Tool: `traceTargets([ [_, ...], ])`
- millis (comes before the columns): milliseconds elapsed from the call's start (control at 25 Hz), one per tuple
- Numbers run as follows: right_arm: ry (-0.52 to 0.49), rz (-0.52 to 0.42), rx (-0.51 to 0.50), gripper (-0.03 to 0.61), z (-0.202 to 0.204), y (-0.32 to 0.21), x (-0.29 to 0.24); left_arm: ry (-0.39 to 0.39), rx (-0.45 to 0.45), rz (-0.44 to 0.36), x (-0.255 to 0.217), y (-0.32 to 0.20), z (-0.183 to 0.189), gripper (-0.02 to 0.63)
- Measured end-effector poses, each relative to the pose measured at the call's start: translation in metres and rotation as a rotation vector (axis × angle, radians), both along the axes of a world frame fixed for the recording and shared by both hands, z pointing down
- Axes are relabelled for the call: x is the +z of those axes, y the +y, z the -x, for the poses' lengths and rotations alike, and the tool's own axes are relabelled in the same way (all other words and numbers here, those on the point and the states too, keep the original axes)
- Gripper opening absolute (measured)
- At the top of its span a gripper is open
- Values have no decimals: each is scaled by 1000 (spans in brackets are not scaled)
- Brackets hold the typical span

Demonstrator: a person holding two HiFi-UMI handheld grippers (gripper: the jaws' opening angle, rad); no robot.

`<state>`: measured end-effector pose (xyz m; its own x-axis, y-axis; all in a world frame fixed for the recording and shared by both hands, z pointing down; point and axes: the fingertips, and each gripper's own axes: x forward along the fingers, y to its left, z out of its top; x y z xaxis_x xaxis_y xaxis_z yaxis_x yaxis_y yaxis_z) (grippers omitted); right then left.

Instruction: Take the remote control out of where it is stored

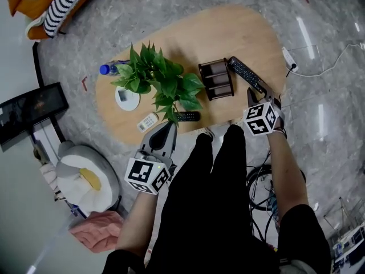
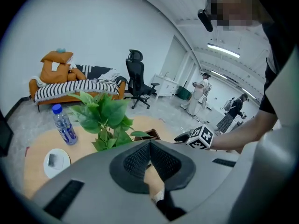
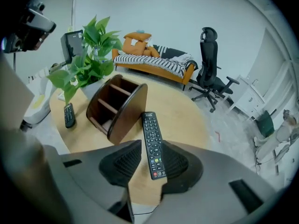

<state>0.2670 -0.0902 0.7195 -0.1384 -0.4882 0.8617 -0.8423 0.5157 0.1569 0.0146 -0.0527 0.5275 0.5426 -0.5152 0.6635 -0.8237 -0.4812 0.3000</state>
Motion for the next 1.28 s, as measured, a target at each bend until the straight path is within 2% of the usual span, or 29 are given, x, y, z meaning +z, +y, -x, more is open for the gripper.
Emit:
traceTargets([
  [200,-56,-122,53,74,12,-13,-70,2,-23,-100,-33,-17,17,8],
  [320,-113,-194,110,26,24,-13,-119,-73,65,-201,-60,-19,24,8],
  [400,-173,-226,156,8,33,-13,-149,-47,59,-245,-78,-23,29,8],
  [520,-344,-253,248,8,48,-18,-192,9,7,-297,-102,-31,43,8],
  [640,-461,-283,302,8,61,-16,-235,66,-34,-317,-122,-28,61,8],
  [1040,-423,-483,198,8,82,-12,-359,189,-129,-473,-201,-35,103,8],
  [1280,-466,-581,127,8,106,-9,-414,205,-165,-563,-244,-38,114,8],
])
